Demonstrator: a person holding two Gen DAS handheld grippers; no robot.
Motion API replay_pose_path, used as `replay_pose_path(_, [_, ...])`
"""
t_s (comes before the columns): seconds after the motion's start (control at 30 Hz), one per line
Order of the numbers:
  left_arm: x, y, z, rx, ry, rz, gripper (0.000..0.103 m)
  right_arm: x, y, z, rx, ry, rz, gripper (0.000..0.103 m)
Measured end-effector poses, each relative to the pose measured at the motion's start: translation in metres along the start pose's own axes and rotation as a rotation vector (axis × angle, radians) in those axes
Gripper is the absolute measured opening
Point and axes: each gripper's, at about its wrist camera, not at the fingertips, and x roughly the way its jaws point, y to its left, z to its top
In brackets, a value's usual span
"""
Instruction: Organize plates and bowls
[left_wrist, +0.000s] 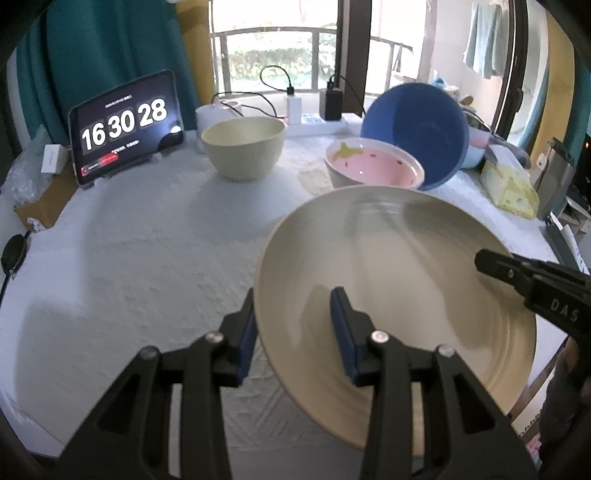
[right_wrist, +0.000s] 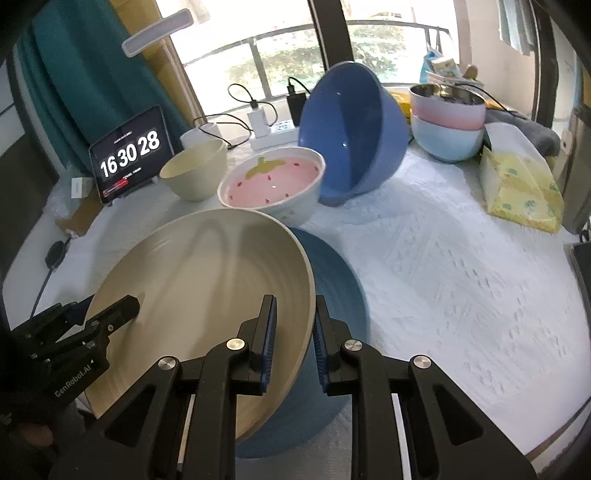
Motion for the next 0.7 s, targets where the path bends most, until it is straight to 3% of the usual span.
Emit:
replay_pose_path(0.33, [0.018,-0.026,-0.004,0.076,0.061,-0.004,0.042,-0.006,-0.019,-0.001,0.018,-0.029,-0.031,0.021])
replay_pose_path(0.47, [0.017,-0.036,-0.004,0.124,0.043,0.002,0.043,-0.003,-0.025,-0.002,0.023,-0.024,-0.043,0.021])
replay_pose_path(0.7, [0.017,-0.032,-0.001,0.111,0.043,0.015,0.044,-0.002,-0.033,-0.002,0.040,-0.031,-0.047,0.021])
